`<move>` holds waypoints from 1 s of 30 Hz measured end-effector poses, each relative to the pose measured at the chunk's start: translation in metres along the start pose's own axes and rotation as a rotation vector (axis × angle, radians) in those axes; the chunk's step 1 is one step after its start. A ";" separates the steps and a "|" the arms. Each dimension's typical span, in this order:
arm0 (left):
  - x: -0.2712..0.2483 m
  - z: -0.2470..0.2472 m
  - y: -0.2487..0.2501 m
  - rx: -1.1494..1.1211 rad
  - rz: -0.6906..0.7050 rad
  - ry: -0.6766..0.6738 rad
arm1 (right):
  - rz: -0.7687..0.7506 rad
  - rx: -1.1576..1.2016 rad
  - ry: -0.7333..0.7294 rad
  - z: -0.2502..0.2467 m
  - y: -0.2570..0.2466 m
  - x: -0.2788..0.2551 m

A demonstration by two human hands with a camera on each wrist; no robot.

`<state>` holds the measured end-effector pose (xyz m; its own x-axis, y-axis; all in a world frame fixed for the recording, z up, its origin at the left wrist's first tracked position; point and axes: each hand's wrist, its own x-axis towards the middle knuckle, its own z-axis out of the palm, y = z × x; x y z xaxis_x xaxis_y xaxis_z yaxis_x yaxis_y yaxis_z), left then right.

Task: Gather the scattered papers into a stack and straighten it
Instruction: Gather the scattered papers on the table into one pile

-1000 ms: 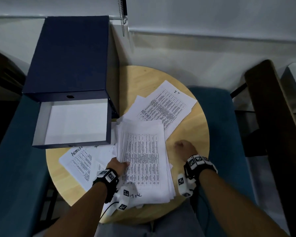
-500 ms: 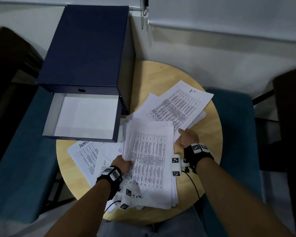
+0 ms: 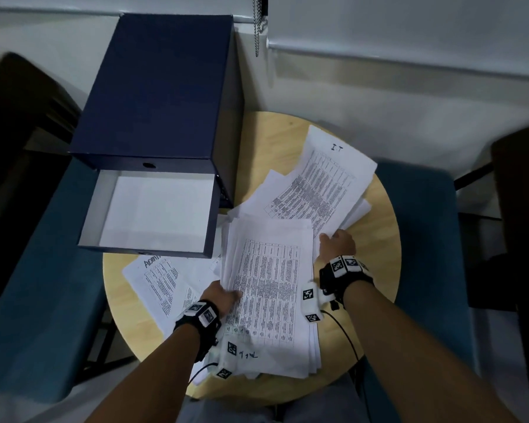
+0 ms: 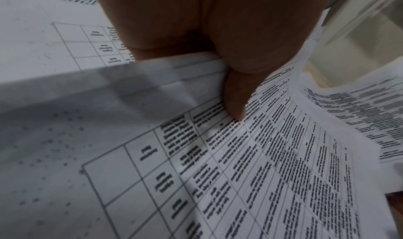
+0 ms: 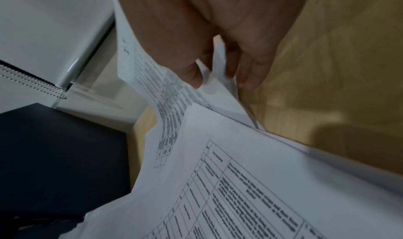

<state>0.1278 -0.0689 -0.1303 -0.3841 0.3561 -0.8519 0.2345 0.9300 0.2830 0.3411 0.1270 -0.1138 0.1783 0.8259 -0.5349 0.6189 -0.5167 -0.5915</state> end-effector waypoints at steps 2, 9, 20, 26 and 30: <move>0.003 0.000 -0.003 0.003 0.006 0.001 | 0.049 0.058 0.004 0.002 0.003 0.003; 0.004 0.003 -0.002 -0.004 -0.018 0.014 | 0.211 0.467 -0.035 0.001 0.010 0.015; 0.006 0.006 -0.003 0.002 0.012 0.030 | 0.039 0.157 0.071 -0.018 -0.001 0.024; 0.004 0.002 -0.003 0.019 0.032 0.010 | -0.155 0.271 0.333 -0.101 -0.041 0.003; -0.002 -0.002 -0.002 0.013 0.041 -0.006 | -0.174 0.382 0.343 -0.137 -0.049 -0.021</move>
<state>0.1262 -0.0709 -0.1281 -0.3685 0.3933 -0.8423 0.2614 0.9134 0.3122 0.4118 0.1663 0.0095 0.3772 0.8998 -0.2193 0.3506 -0.3579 -0.8655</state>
